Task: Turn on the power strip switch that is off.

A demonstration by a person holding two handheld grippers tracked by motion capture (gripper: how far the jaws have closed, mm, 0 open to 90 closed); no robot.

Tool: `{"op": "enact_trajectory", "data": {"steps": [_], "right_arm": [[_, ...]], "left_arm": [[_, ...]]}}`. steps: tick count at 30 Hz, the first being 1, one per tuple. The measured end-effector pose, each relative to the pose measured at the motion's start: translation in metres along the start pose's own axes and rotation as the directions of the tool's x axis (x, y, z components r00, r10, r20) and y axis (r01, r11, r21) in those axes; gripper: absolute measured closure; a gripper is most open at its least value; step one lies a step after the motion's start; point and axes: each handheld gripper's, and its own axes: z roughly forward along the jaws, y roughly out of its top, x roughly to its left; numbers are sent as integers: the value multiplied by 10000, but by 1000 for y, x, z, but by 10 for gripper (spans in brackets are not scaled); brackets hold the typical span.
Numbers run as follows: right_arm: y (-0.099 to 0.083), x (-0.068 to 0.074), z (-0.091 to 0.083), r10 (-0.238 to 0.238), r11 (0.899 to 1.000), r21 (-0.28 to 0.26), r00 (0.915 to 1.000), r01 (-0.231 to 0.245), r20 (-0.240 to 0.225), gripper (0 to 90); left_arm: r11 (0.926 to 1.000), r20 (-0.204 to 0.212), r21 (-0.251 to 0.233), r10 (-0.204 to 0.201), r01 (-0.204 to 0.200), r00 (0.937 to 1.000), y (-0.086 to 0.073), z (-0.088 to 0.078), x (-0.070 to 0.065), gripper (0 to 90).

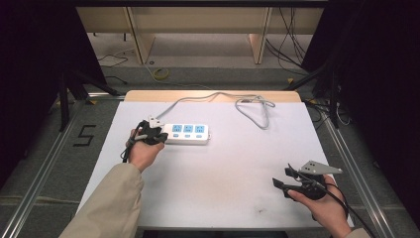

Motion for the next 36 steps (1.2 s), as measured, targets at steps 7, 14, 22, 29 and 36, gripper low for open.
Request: {"op": "enact_trajectory", "data": {"steps": [7,14,22,29,36], "right_arm": [[0,0,0,0,10000,-8,10000,0,5,357],[0,0,0,-10,10000,-12,10000,10,-1,357],[0,0,0,-3,10000,-14,10000,3,3,357],[-1,0,0,2,10000,-18,10000,-2,7,357],[-1,0,0,9,10000,-21,10000,-9,6,357]], "left_arm": [[9999,-26,68,156,-155,9999,3,3,-2,898],[9998,-51,47,197,-197,9998,6,5,-3,898],[9997,-51,77,248,-248,9997,8,7,-3,898],[9996,-66,124,241,-240,9997,9,9,-3,898],[9994,-69,170,301,-299,9995,11,11,-2,898]]}}
